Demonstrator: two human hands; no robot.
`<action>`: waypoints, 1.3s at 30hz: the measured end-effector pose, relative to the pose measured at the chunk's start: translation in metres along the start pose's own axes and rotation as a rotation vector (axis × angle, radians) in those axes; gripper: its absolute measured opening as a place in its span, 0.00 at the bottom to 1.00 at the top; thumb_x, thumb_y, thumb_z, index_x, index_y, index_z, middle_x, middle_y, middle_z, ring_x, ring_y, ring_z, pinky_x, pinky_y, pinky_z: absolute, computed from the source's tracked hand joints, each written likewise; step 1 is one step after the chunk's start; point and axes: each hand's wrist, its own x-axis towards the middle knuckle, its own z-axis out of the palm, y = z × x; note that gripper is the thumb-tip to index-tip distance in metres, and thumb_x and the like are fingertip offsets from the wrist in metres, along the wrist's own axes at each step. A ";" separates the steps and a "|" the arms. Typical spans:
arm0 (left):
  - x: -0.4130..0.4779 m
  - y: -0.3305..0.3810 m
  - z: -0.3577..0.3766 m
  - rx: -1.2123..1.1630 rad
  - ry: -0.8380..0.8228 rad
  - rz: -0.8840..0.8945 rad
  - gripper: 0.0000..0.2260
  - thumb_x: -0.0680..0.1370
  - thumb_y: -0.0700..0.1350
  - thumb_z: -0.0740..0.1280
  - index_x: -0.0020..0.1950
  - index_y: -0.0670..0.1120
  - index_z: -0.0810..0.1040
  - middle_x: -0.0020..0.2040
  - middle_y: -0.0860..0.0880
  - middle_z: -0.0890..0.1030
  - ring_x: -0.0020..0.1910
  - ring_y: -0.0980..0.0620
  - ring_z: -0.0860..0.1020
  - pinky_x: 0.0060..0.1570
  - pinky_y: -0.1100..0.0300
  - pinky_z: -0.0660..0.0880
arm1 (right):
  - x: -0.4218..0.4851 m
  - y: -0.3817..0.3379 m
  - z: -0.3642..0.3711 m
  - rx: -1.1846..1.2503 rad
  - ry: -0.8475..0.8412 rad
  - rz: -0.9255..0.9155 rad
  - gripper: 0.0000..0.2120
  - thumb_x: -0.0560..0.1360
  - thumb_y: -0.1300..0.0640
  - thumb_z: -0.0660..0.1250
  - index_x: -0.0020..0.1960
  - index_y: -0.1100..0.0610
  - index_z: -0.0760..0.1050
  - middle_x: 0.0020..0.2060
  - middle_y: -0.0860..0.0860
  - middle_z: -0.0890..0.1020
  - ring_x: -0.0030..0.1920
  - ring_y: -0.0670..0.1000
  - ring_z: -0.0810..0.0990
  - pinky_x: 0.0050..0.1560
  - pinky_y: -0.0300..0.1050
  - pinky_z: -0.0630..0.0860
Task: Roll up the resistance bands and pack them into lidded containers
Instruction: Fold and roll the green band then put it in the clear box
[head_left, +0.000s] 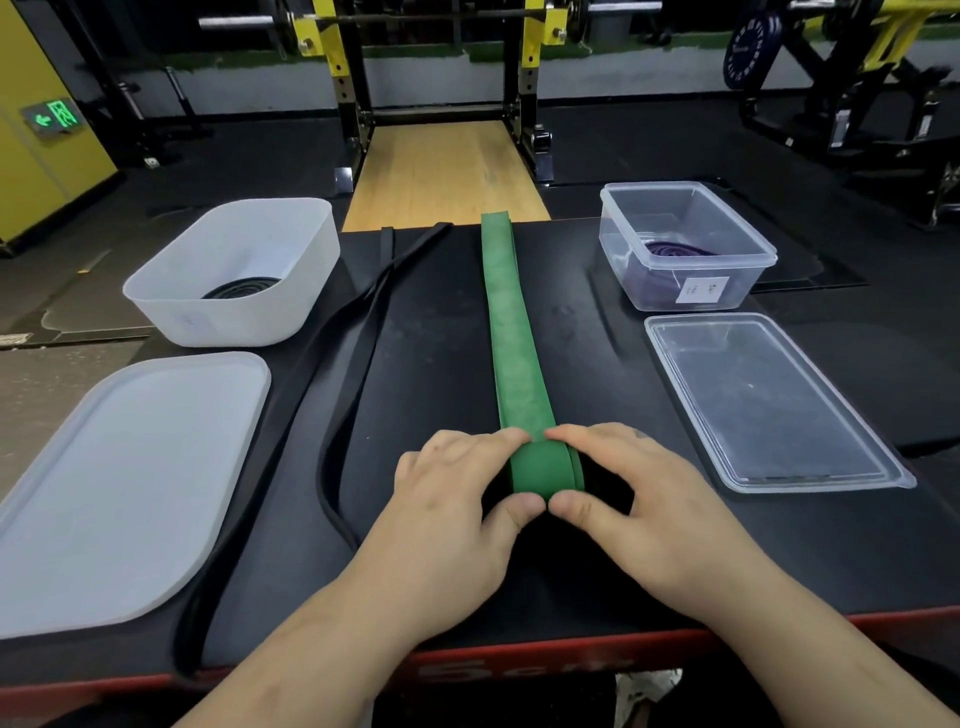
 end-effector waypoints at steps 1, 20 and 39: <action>0.000 0.000 0.001 -0.001 -0.002 0.001 0.27 0.80 0.60 0.65 0.78 0.62 0.62 0.64 0.69 0.67 0.66 0.67 0.59 0.71 0.59 0.58 | 0.003 0.001 0.001 -0.006 0.008 0.008 0.25 0.76 0.40 0.68 0.72 0.40 0.73 0.60 0.31 0.75 0.65 0.32 0.71 0.61 0.22 0.62; -0.002 -0.003 -0.002 0.022 -0.072 -0.047 0.28 0.79 0.61 0.66 0.76 0.64 0.60 0.65 0.63 0.66 0.67 0.59 0.62 0.64 0.66 0.55 | 0.000 0.002 -0.003 -0.086 -0.053 -0.018 0.29 0.74 0.33 0.64 0.73 0.38 0.69 0.60 0.32 0.76 0.67 0.38 0.71 0.68 0.38 0.67; -0.003 -0.006 0.000 0.038 -0.057 0.012 0.32 0.77 0.65 0.63 0.79 0.61 0.59 0.71 0.64 0.68 0.73 0.64 0.58 0.70 0.60 0.53 | 0.003 0.003 -0.003 -0.007 -0.024 -0.046 0.26 0.76 0.39 0.69 0.73 0.38 0.71 0.60 0.27 0.74 0.66 0.33 0.71 0.62 0.23 0.62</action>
